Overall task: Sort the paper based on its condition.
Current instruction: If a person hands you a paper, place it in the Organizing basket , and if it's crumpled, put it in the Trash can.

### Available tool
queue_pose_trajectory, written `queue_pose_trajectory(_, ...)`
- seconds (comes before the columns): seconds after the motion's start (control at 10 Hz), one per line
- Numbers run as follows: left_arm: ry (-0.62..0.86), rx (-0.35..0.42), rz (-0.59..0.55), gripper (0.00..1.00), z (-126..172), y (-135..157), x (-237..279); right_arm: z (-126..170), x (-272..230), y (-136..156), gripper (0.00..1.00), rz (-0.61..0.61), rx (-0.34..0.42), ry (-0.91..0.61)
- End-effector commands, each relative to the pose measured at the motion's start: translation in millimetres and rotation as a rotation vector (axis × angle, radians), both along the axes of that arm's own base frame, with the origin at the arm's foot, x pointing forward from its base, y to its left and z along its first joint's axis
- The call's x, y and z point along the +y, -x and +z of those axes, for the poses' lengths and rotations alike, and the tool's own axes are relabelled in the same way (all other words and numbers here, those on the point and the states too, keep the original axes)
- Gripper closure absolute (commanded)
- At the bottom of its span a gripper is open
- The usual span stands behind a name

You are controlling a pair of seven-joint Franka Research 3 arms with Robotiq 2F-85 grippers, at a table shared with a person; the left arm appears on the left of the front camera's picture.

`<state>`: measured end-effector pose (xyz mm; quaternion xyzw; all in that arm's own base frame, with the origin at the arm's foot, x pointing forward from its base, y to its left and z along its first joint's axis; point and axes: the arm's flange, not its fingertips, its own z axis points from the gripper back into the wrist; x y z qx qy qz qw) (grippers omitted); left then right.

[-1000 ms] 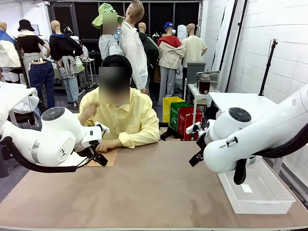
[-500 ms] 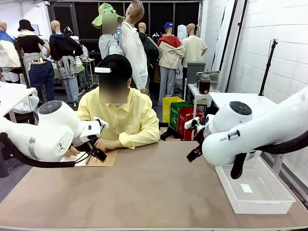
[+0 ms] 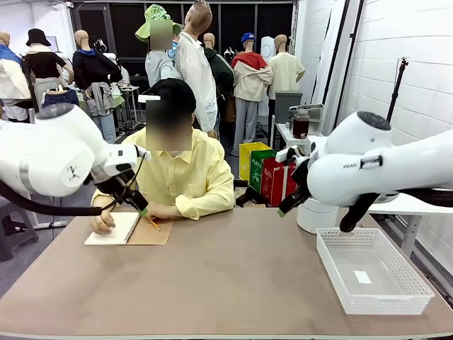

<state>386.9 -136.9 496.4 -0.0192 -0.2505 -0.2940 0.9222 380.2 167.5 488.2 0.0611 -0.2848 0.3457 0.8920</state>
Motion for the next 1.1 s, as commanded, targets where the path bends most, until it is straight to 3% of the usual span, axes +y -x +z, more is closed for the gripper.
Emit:
queue_pose_trajectory(0.0, -0.002, 0.023, -0.020, 0.00, 27, 6, 5, 21, -9, 3, 0.00, 0.058, 0.011, -0.036)
queue_pose_trajectory(0.5, -0.006, -0.038, -0.050, 0.00, 83, 31, 9, 59, -8, 10, 0.00, 0.123, -0.019, -0.074)
queue_pose_trajectory(0.8, -0.003, -0.068, -0.052, 0.00, 92, 37, 7, 59, -8, 10, 0.00, 0.146, -0.015, -0.091)
queue_pose_trajectory(1.0, -0.005, -0.079, -0.062, 0.00, 97, 38, 4, 51, -11, 5, 0.00, 0.229, -0.041, -0.164)
